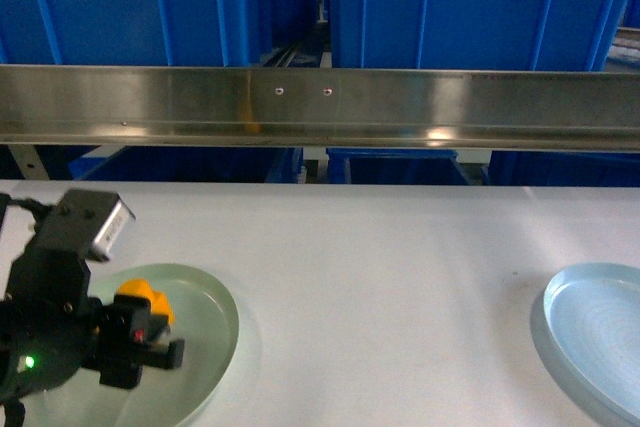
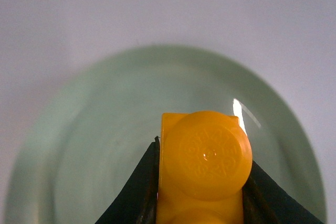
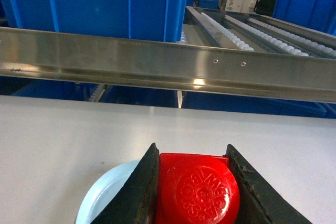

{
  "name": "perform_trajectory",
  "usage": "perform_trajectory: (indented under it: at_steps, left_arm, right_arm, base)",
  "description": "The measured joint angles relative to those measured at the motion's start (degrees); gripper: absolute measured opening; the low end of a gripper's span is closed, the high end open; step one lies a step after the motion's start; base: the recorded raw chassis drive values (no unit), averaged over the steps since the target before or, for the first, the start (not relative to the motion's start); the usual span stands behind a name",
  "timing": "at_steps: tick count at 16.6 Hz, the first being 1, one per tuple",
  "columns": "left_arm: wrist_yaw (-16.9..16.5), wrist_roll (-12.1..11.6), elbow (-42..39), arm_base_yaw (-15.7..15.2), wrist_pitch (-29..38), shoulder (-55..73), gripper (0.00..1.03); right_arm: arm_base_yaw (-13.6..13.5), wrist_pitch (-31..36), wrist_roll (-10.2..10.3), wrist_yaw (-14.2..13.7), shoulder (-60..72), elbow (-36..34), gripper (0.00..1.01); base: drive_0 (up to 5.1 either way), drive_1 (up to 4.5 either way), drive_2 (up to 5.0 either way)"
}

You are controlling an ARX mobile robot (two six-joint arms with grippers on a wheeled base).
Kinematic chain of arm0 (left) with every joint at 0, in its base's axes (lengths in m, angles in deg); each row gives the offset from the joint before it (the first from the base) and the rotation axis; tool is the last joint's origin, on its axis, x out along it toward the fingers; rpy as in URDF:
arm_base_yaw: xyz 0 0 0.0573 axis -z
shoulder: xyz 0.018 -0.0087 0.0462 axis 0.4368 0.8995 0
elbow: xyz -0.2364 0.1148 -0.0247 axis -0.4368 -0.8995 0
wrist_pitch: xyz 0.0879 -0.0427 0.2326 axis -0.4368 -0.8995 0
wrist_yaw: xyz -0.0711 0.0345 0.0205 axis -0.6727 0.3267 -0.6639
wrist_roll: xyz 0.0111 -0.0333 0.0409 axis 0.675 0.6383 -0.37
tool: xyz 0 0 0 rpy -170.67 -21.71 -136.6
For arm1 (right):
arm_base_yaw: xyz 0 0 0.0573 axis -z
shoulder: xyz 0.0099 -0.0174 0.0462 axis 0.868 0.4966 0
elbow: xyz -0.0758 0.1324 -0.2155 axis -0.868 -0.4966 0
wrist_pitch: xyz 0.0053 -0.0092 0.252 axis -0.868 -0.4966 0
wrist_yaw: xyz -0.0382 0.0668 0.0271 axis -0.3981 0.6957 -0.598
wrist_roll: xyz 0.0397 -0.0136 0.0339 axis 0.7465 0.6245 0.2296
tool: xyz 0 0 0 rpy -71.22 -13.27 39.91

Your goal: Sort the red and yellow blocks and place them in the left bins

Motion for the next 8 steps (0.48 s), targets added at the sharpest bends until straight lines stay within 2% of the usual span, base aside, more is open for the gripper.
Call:
perform_trajectory:
  at_steps: [4, 8]
  left_arm:
    - [-2.1, -1.1, 0.2, -0.5, -3.0, -13.7, 0.28]
    - [-3.1, -5.6, 1.1, -1.0, -2.0, -26.4, 0.28]
  right_arm:
    - [0.0, 0.0, 0.0, 0.0, 0.0, 0.0, 0.29]
    - [0.0, 0.0, 0.0, 0.0, 0.0, 0.0, 0.29]
  base:
    - [0.0, 0.0, 0.0]
    - [0.0, 0.0, 0.0]
